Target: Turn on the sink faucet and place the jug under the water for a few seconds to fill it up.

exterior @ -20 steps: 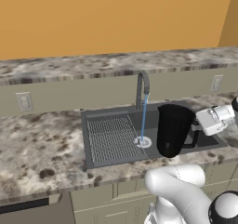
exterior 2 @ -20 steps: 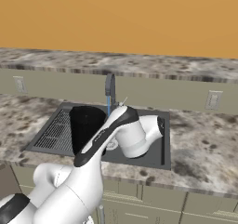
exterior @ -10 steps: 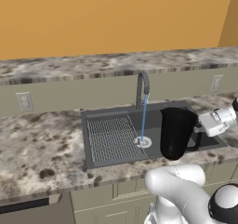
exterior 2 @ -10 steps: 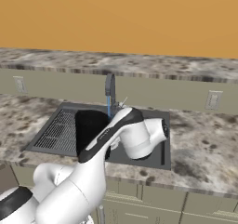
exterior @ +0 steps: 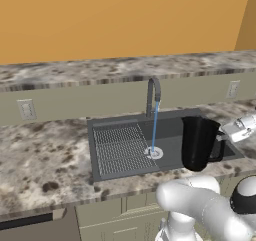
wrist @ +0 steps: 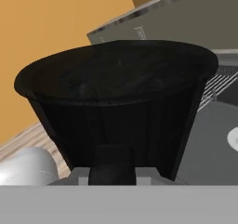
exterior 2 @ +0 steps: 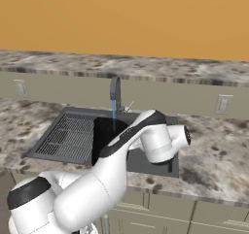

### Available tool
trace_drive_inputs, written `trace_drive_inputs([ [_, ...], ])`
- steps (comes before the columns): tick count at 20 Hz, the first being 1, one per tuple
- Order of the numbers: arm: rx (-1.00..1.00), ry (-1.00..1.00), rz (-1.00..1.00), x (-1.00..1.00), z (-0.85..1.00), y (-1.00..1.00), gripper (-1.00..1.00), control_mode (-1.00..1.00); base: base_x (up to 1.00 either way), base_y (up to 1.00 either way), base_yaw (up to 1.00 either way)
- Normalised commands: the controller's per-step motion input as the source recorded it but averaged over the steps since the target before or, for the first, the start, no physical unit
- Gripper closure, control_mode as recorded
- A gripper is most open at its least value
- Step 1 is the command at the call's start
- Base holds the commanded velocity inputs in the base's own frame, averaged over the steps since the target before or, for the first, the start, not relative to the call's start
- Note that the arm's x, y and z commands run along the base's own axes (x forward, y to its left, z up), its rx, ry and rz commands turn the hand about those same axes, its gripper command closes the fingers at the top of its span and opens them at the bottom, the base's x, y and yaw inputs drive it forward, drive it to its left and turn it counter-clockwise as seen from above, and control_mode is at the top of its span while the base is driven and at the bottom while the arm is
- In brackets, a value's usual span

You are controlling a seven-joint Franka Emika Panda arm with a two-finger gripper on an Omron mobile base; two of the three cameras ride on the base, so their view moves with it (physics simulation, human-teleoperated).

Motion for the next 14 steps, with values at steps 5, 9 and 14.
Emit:
trace_drive_inputs([
  [5,0.0,0.0,0.0,0.37,0.0,-0.28,1.0,-1.0,0.0,0.0,0.0],
  [9,-0.06,0.11,0.0,0.46,0.0,-0.04,1.0,-1.0,0.0,0.0,0.0],
  [14,-0.01,0.18,0.0,0.61,0.0,-0.05,1.0,-1.0,0.0,0.0,0.0],
])
